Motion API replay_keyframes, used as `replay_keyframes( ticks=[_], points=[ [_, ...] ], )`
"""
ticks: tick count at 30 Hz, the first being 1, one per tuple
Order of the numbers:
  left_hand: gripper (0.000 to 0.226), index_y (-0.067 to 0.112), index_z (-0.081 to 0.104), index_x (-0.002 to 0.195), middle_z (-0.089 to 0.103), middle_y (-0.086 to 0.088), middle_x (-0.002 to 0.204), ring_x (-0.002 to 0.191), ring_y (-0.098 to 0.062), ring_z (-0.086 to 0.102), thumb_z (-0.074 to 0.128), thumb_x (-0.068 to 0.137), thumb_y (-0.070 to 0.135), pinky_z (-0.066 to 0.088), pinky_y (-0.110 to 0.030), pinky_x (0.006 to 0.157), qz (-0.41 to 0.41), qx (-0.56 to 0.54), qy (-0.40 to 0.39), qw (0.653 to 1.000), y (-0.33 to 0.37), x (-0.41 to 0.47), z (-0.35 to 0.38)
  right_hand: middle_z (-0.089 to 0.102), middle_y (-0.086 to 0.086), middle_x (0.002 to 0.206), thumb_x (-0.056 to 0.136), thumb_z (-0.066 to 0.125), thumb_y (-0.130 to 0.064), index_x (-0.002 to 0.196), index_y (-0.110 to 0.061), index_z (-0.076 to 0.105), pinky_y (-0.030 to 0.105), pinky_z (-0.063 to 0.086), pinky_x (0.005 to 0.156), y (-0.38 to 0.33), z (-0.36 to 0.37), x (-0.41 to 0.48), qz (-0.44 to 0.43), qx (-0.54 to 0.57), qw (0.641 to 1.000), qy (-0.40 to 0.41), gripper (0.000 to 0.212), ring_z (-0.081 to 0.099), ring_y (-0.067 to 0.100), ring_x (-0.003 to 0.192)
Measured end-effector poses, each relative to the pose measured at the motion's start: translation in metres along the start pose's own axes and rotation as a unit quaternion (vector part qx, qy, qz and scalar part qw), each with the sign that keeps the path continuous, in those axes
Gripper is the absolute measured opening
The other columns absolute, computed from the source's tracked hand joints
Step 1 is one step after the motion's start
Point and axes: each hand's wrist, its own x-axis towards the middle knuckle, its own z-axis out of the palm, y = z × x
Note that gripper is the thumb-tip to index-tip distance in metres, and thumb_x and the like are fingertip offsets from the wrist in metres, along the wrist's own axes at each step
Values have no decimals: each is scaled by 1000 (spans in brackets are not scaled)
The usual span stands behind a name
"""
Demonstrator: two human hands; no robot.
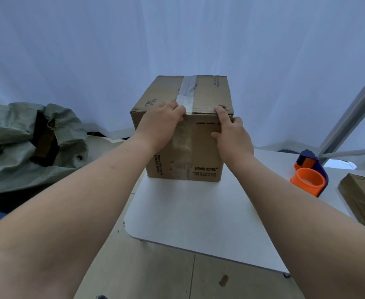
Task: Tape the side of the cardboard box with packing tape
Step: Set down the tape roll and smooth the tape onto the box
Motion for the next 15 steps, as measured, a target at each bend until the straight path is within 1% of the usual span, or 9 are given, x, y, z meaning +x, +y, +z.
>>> replay_keyframes(
  ticks=[2, 3, 5, 6, 7, 9, 11, 13, 15],
  points=[
    [25, 9, 53, 121, 56, -11, 124, 109, -32, 54, 37, 101, 14, 47, -41, 81, -17, -6, -3, 1000, 2, 2, 0, 42, 15, 123, 96, 46, -14, 144, -36, 20, 36, 44, 73, -1, 3, 4, -3, -11, 1000, -3, 59, 44, 14, 68],
    [25, 10, 53, 120, 56, -11, 124, 106, -32, 55, 38, 101, 13, 48, -40, 78, -27, -10, -3, 1000, 2, 2, 0, 42, 16, 123, 96, 47, -18, 144, -35, 20, 38, 46, 75, -2, 3, 4, -3, -17, 1000, -6, 58, 46, 21, 74],
    [24, 10, 52, 120, 57, -10, 122, 101, -31, 57, 38, 101, 14, 47, -39, 75, -39, -17, -4, 999, 4, 3, -1, 42, 16, 123, 96, 47, -22, 144, -35, 20, 41, 48, 76, -2, 3, 4, -3, -27, 1000, -11, 57, 46, 25, 79],
    [25, 10, 52, 120, 58, -10, 122, 101, -31, 57, 38, 101, 17, 47, -39, 76, -43, -17, -9, 999, 6, 3, -2, 42, 16, 123, 96, 47, -23, 144, -36, 19, 41, 49, 76, -1, 1, 4, -3, -33, 999, -15, 57, 46, 26, 80],
    [26, 10, 52, 121, 58, -10, 124, 104, -30, 57, 38, 101, 20, 47, -39, 81, -48, -14, -20, 999, 8, 3, -3, 42, 16, 122, 96, 46, -23, 144, -36, 18, 41, 49, 75, 0, -1, 4, -5, -38, 999, -21, 58, 47, 26, 80],
    [35, 10, 47, 128, 52, -12, 134, 119, -31, 50, 40, 100, 29, 40, -39, 98, -55, 10, -53, 997, 14, 2, -6, 46, 14, 120, 95, 45, -21, 145, -38, 13, 41, 49, 73, 1, -9, 3, -11, -50, 998, -36, 62, 49, 26, 84],
    [50, 9, 36, 140, 38, -14, 148, 137, -30, 36, 41, 99, 37, 28, -40, 113, -67, 37, -78, 994, 22, -2, -9, 49, 13, 117, 93, 47, -19, 146, -37, 8, 41, 49, 72, 5, -20, -3, -27, -57, 997, -45, 68, 53, 28, 90],
    [58, 9, 28, 145, 28, -16, 154, 143, -30, 26, 41, 98, 40, 22, -41, 117, -70, 37, -77, 994, 34, -7, -15, 51, 13, 117, 92, 49, -18, 146, -35, 6, 43, 50, 75, 11, -34, -14, -47, -63, 996, -44, 71, 55, 30, 96],
    [56, 9, 30, 144, 29, -15, 153, 142, -31, 28, 41, 98, 39, 24, -41, 116, -43, 25, -62, 997, 51, -13, -22, 51, 14, 119, 91, 50, -18, 146, -32, 9, 44, 51, 78, 22, -49, -27, -56, -71, 995, -45, 70, 55, 31, 100]
  ],
)
